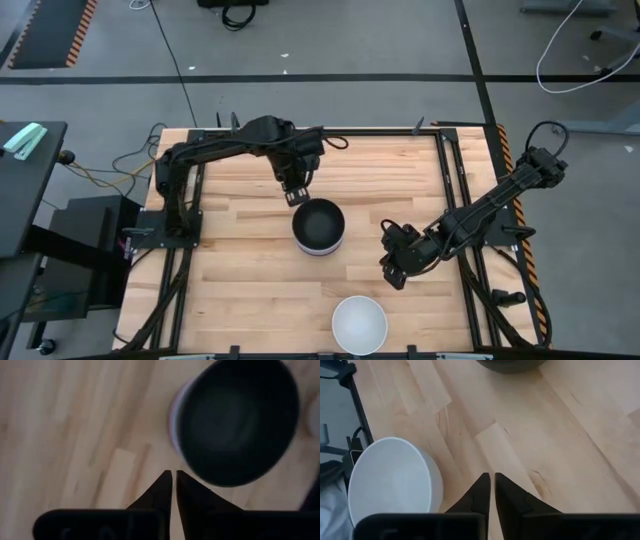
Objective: Nest bowls inside each other
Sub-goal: Stack the white bowl on top of the black bowl
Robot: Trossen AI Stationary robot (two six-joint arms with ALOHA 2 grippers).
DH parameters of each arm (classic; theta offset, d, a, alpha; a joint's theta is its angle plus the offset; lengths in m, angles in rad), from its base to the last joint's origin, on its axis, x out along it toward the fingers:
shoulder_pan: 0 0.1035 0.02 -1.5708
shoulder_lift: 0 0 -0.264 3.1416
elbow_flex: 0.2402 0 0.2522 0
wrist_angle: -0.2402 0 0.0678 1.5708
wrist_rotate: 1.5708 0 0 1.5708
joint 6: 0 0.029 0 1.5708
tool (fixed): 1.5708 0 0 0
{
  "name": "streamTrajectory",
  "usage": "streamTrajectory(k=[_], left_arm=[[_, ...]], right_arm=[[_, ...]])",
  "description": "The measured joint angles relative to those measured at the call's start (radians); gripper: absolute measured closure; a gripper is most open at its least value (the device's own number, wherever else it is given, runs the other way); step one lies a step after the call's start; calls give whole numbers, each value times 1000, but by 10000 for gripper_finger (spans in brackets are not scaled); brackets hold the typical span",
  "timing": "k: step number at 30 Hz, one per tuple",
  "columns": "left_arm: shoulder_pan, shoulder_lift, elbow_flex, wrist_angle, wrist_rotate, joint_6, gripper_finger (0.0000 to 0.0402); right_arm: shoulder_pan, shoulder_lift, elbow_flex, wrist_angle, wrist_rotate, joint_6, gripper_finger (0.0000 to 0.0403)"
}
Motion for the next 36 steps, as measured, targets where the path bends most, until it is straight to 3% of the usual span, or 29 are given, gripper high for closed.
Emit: streamTrajectory(k=[9, 21, 29, 36], left_arm=[[-61, -48, -1, -6, -102, 16, 391], [-93, -55, -1, 40, -167, 87, 379], [-27, -55, -1, 175, -181, 150, 393], [8, -66, -2, 358, -141, 202, 377]], right_arm=[[41, 0, 0, 3, 16, 26, 332], [120, 0, 0, -3, 83, 97, 330], [156, 0, 0, -2, 149, 88, 330], [158, 0, 0, -1, 183, 46, 330]])
